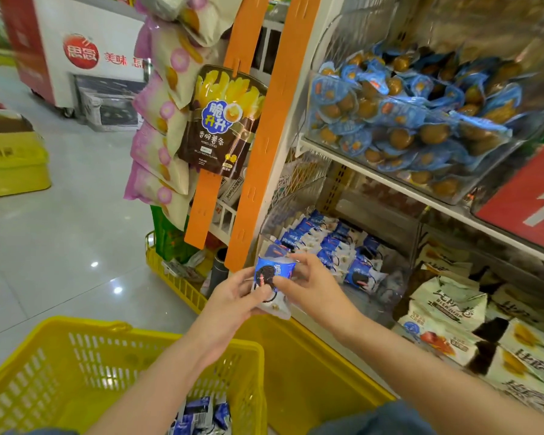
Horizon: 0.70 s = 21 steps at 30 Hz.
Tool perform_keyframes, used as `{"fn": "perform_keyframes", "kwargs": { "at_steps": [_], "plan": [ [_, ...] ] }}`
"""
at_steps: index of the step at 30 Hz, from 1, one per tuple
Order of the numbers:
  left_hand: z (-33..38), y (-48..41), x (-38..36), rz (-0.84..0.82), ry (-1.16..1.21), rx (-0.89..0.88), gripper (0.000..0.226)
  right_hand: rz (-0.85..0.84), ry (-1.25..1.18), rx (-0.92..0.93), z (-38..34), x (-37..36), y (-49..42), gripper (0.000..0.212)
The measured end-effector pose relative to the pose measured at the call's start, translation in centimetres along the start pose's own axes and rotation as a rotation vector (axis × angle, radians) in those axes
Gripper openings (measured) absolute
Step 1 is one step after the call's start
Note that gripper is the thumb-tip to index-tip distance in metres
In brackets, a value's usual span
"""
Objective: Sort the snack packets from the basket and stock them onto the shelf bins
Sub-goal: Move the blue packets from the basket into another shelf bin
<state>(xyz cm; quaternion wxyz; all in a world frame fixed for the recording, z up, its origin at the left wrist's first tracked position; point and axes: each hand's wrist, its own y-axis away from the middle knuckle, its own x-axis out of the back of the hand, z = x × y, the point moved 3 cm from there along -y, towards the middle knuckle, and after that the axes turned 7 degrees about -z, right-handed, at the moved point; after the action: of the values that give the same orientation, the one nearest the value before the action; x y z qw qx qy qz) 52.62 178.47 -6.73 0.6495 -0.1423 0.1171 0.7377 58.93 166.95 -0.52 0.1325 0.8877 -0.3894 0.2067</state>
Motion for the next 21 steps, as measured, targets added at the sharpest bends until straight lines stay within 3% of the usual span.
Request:
{"fn": "perform_keyframes", "kwargs": {
  "at_steps": [2, 6, 15, 17, 21],
  "plan": [
    [-0.2, 0.3, -0.1, 0.031, -0.086, -0.015, 0.040, 0.036, -0.091, -0.014, 0.1, 0.1, 0.3, 0.035],
    [0.3, 0.7, -0.5, 0.072, -0.133, -0.049, 0.031, -0.025, -0.021, 0.140, -0.2, 0.2, 1.2, 0.015],
    [1.2, 1.1, -2.0, 0.004, -0.329, -0.112, 0.014, -0.112, 0.114, 0.115, 1.1, 2.3, 3.2, 0.020],
    [2.1, 0.6, -2.4, -0.025, -0.467, -0.178, 0.014, -0.112, 0.131, 0.138, 1.0, 3.4, 3.4, 0.020],
    [4.6, -2.6, -3.2, 0.021, -0.809, -0.334, 0.017, 0.190, 0.102, 0.163, 0.5, 8.1, 1.9, 0.014]
  ]
}}
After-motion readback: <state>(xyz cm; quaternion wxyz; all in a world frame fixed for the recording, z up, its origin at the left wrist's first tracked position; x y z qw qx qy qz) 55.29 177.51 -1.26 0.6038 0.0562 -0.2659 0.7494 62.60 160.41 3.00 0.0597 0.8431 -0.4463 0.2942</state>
